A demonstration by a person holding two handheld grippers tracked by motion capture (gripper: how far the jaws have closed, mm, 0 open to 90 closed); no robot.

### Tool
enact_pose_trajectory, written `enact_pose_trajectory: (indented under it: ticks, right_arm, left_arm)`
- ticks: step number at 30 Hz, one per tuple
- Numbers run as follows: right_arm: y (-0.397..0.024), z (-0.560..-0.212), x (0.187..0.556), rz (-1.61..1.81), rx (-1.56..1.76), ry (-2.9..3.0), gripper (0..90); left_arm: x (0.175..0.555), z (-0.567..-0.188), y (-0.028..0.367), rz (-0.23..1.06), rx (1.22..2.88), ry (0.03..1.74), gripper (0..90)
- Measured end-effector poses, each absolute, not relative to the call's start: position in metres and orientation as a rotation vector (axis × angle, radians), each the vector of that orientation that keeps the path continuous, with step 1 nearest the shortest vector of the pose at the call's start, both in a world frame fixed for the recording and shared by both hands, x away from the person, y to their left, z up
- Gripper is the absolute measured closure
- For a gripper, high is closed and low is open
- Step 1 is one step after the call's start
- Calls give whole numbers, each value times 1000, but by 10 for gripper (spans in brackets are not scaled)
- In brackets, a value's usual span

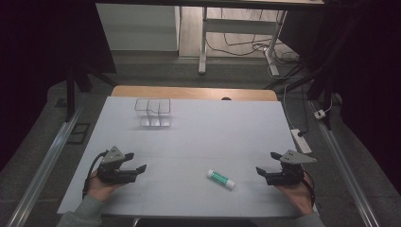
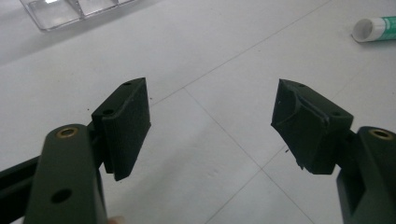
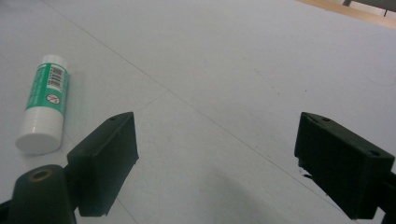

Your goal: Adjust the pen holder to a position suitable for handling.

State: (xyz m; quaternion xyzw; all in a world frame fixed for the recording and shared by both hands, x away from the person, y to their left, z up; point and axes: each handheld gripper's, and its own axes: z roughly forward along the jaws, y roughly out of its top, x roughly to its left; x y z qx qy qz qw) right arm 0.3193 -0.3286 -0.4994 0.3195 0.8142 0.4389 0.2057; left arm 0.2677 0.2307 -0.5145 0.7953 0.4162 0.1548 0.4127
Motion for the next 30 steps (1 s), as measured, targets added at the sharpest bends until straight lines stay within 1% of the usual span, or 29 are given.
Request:
enact_pose_trajectory:
  ticks: [14, 30]
  right_arm:
    - [-330, -501, 317, 1248, 905, 2274, 138]
    - [-326, -500, 318, 1243, 895, 2247, 156]
  left_arm:
    - [264, -514, 232, 399, 2007, 1044, 275]
    - [269, -510, 235, 404, 1999, 1048, 280]
